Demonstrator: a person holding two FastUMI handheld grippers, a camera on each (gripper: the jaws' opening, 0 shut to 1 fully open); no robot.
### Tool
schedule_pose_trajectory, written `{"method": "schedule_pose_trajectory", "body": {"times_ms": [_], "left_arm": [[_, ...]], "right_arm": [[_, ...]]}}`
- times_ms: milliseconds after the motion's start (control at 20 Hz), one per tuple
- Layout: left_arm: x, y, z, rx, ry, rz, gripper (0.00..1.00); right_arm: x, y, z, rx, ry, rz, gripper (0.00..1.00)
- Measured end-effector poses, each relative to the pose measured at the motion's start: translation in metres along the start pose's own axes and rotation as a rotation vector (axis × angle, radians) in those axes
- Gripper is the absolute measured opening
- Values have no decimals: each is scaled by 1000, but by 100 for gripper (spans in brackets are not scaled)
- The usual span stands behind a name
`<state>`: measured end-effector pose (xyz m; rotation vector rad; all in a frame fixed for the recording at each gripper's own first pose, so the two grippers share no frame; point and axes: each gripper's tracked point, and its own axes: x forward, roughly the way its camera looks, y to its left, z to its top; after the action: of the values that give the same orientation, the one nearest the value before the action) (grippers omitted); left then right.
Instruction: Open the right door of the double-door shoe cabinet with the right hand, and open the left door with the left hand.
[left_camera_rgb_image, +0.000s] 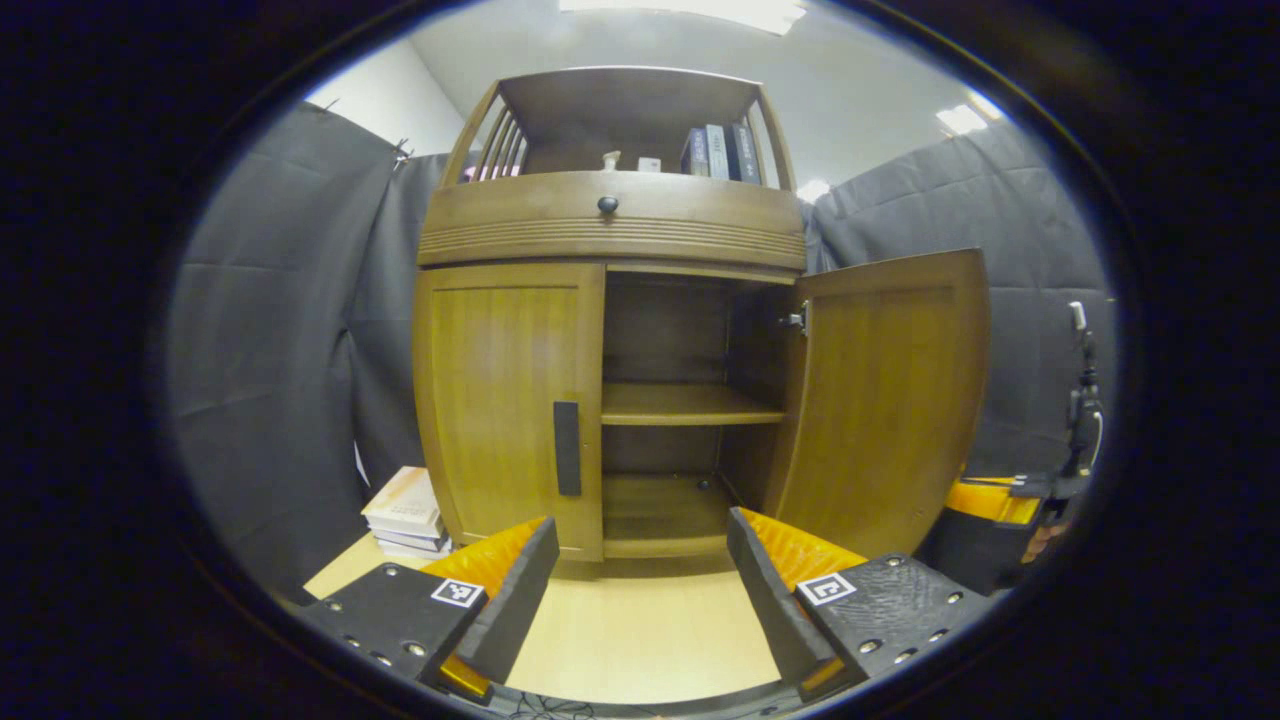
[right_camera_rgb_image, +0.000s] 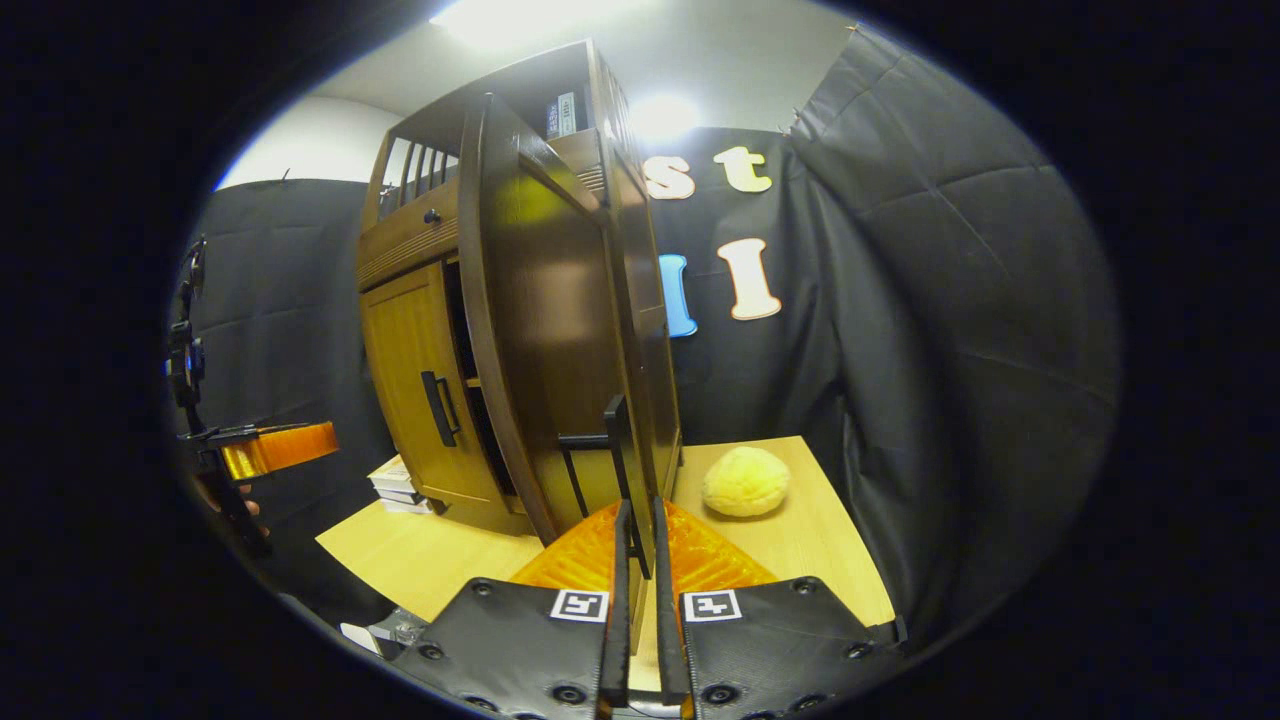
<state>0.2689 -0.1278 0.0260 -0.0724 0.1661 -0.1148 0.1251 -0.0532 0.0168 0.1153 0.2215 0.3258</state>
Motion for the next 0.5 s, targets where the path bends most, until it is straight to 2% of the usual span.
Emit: {"method": "schedule_pose_trajectory", "body": {"times_ms": [200, 250, 300, 350, 400, 450, 500], "left_arm": [[39, 36, 16, 9, -30, 2, 99], [50, 44, 20, 19, -38, 4, 98], [62, 51, 23, 28, -41, 5, 98], [73, 58, 24, 36, -44, 6, 98], [85, 63, 26, 41, -47, 6, 98], [95, 66, 26, 45, -49, 2, 98], [109, 69, 25, 48, -48, -4, 98]], "right_arm": [[-15, -7, 6, 36, -32, -121, 10], [-19, -8, 5, 40, -36, -151, 2], [-26, -9, 7, 42, -45, -182, 1], [-32, -10, 9, 41, -57, -218, 1], [-38, -10, 11, 40, -66, -245, 9], [-41, -6, 12, 41, -70, -258, 1], [-45, -4, 8, 40, -62, -281, 19]]}}
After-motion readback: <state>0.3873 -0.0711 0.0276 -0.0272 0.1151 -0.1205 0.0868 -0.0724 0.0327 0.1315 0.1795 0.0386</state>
